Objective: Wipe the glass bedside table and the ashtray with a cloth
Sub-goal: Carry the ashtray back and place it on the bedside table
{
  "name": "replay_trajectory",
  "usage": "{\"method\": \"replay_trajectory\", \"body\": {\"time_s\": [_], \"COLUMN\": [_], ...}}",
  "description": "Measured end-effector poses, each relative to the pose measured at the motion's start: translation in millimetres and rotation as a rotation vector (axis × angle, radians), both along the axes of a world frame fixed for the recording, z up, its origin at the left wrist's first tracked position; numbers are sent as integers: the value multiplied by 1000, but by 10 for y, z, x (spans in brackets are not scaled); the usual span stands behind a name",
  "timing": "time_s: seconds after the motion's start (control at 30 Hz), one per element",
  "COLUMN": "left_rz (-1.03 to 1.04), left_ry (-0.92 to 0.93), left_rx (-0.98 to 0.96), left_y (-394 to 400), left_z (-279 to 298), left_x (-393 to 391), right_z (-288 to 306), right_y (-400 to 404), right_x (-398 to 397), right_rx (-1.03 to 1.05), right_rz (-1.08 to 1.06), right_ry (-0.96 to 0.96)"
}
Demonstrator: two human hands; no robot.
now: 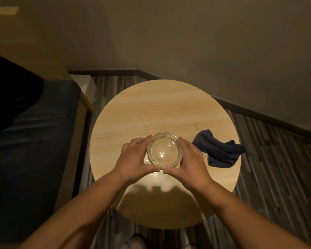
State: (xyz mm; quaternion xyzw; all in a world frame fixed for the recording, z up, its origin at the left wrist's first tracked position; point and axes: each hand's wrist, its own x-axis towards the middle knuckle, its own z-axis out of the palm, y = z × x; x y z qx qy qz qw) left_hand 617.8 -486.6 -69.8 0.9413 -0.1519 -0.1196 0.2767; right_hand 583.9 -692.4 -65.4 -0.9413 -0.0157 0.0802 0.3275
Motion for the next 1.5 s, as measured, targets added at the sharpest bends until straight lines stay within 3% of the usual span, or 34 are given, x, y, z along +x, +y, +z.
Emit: {"method": "replay_trajectory", "body": {"time_s": [0.17, 0.5, 0.67, 0.87, 1.13, 1.5], "left_rz": [55, 125, 198, 311, 597, 1051], "left_ry": [54, -121, -158, -204, -186, -216], "left_rx": [-58, -101, -36, 17, 14, 94], "left_y": [68, 528, 857, 1151, 1448, 2085], "left_z": [422, 2722, 3427, 3818, 3867, 3953], "left_x": [22, -191, -529, -947, -1681, -3343], "right_z": [506, 2750, 3485, 3813, 3920, 3894], "right_y": [53, 499, 818, 1136, 1637, 2944], "right_x": [101, 78, -131, -273, -447, -1272], "right_rx": [46, 7, -7, -1, 67, 162], "right_rz": [24, 121, 200, 347, 656, 1193], "right_ry": [35, -151, -186, -195, -206, -150]}}
